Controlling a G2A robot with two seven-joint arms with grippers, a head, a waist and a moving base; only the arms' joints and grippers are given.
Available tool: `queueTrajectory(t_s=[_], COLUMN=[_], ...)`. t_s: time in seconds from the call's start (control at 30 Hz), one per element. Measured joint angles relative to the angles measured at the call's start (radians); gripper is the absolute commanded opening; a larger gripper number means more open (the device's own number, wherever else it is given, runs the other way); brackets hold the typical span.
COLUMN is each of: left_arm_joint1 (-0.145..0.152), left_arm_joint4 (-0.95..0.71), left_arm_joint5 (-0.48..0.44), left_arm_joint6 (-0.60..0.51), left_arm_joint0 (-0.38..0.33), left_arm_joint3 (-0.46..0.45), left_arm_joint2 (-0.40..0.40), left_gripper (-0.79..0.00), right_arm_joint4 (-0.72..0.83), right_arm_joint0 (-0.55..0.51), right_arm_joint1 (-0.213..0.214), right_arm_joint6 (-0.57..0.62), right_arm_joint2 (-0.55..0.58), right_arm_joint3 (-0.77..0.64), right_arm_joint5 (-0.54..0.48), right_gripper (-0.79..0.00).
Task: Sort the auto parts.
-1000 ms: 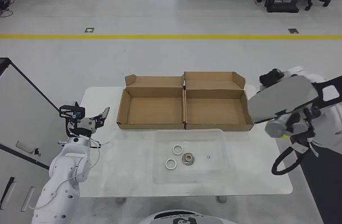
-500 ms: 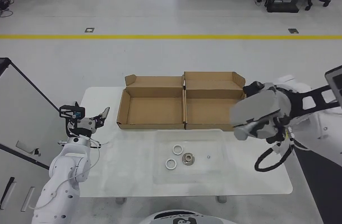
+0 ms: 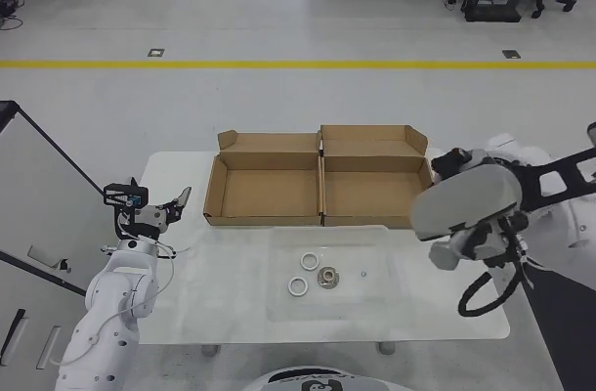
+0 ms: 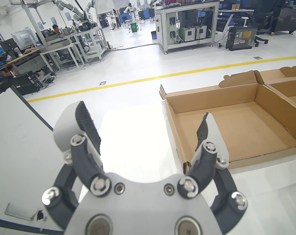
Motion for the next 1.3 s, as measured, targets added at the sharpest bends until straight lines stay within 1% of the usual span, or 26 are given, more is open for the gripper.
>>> queueTrajectory(t_s=[0.1,0.3,0.4,0.5,0.63,0.73,1.17,1.3], left_arm_joint1=[0.0,0.0,0.0,0.0,0.0,0.0,0.0,0.0], left_arm_joint4=[0.0,0.0,0.0,0.0,0.0,0.0,0.0,0.0], left_arm_joint5=[0.0,0.0,0.0,0.0,0.0,0.0,0.0,0.0], left_arm_joint6=[0.0,0.0,0.0,0.0,0.0,0.0,0.0,0.0], left_arm_joint0=[0.0,0.0,0.0,0.0,0.0,0.0,0.0,0.0], left_arm_joint3=[0.0,0.0,0.0,0.0,0.0,0.0,0.0,0.0], left_arm_joint2=[0.0,0.0,0.0,0.0,0.0,0.0,0.0,0.0], left_gripper=[0.0,0.0,0.0,0.0,0.0,0.0,0.0,0.0], right_arm_joint4=[-0.028,-0.011,-0.031,-0.068,-0.033,0.002,0.009,0.032], right_arm_joint0=[-0.004,-0.015,-0.019,-0.012,0.011,0.023,0.025,-0.017], right_arm_joint1=[-0.006,-0.023,-0.028,-0.024,-0.017,-0.013,-0.013,-0.003], right_arm_joint6=[-0.057,-0.059,-0.058,-0.001,0.081,0.112,0.116,0.169], right_arm_joint2=[-0.004,0.015,0.014,-0.011,-0.039,-0.048,-0.049,-0.018], right_arm_joint3=[-0.011,-0.023,-0.001,0.04,0.054,0.044,0.04,0.079], right_arm_joint5=[0.0,0.0,0.0,0.0,0.0,0.0,0.0,0.045], right_gripper=[-0.785,-0.785,-0.785,-0.785,-0.785,-0.785,-0.785,-0.785])
